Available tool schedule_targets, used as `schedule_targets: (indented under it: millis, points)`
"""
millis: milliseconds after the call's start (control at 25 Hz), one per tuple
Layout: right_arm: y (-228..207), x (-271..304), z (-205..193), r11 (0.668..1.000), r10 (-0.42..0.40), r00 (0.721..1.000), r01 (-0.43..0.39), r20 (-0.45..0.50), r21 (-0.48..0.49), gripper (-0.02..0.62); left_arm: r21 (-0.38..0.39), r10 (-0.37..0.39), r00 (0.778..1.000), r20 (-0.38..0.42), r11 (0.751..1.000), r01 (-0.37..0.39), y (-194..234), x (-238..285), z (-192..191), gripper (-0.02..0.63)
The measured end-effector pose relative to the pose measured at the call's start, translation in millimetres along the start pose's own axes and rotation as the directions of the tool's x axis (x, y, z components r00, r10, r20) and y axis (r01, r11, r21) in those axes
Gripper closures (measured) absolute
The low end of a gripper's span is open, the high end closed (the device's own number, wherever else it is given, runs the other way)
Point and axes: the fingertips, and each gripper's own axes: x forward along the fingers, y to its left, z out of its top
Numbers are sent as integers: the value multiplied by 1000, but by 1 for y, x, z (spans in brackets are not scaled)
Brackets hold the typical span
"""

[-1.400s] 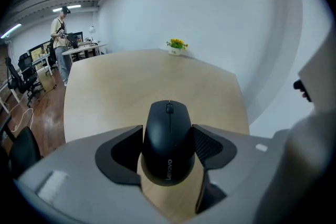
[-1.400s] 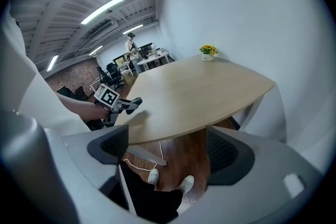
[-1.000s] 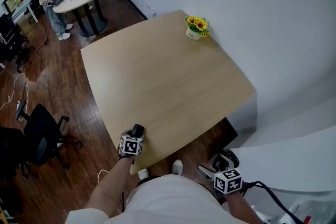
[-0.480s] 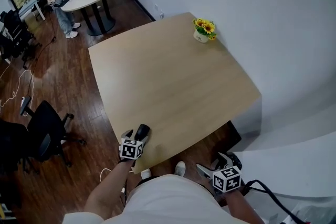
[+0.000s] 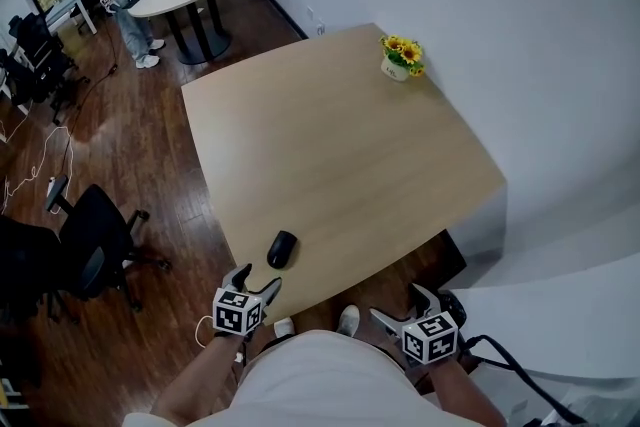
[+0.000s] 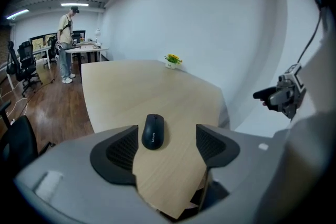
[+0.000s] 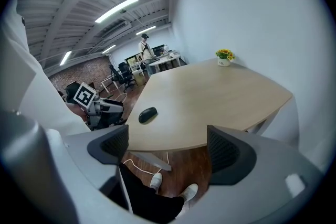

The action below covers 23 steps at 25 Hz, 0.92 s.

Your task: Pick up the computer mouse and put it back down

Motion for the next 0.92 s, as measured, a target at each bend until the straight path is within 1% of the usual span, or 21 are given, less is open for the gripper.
schedule_targets:
  millis: [80, 160, 720, 920]
  points:
    - [4, 2, -1, 1000, 3, 1000, -3, -4, -3, 129, 21, 1, 1000, 1, 1000, -1, -2, -11, -4, 275]
    - [10, 3, -2, 1000, 5, 1000, -5, -7, -7, 129, 26, 0, 1000, 4, 1000, 0, -3, -20, -6, 275]
    - [35, 5, -8, 1000, -12, 1000, 12, -6, -9, 129, 3, -20, 1000, 20, 1000, 20, 5, -42, -17, 276]
    - [46, 5, -12, 1000, -15, 1000, 15, -5, -6, 129, 12, -16, 1000, 22, 1000, 16, 11, -51, -20, 276]
